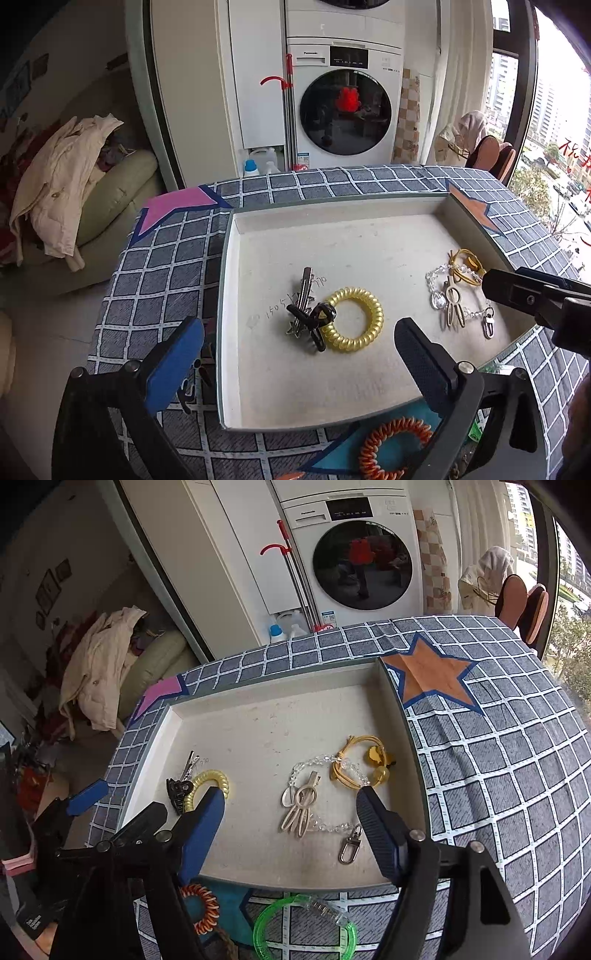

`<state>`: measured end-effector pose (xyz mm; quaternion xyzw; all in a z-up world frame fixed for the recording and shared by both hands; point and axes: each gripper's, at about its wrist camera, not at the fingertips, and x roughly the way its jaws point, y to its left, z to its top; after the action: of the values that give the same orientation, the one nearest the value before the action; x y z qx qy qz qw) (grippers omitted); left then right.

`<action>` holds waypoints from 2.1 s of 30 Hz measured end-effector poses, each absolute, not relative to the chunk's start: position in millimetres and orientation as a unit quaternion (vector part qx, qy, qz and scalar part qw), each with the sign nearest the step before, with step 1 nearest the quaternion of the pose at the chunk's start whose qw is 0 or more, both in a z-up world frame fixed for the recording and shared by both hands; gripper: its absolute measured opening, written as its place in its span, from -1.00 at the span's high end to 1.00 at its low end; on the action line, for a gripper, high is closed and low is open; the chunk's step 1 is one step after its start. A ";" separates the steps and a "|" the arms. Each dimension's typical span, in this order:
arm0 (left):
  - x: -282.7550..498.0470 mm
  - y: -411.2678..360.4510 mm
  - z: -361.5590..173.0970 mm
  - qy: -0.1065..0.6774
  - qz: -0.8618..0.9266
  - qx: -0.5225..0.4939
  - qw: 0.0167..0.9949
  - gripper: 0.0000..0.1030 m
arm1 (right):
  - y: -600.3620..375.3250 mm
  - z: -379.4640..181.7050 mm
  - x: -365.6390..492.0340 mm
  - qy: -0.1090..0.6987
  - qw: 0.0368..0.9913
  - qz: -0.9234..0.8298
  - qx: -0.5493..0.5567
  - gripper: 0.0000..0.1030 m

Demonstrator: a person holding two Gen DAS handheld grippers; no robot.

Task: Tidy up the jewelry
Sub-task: 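Move the left gripper to the orange hair tie while the right approaches the green bracelet, then grasp the orange coil hair tie with the left gripper while the right grasps the green bracelet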

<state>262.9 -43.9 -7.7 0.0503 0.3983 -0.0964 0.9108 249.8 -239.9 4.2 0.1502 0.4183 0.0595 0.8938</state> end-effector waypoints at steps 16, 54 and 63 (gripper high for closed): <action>209.3 -31.2 -7.8 0.409 -0.110 0.049 0.904 -1.00 | -240.5 19.3 199.3 0.400 0.903 0.054 0.144 -0.73; 211.0 -35.0 -64.8 0.499 -0.080 0.005 0.863 -1.00 | -244.8 -49.6 180.6 0.497 0.863 -0.006 0.092 -0.73; 208.9 -37.2 -66.0 0.496 -0.082 0.022 0.864 -1.00 | -227.3 -54.1 182.3 0.498 0.867 -0.016 0.020 -0.74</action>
<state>208.9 -37.2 -66.0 0.0215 0.4957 -0.0821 0.8643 182.3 -227.3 -54.1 0.0203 0.4976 -0.0158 0.8670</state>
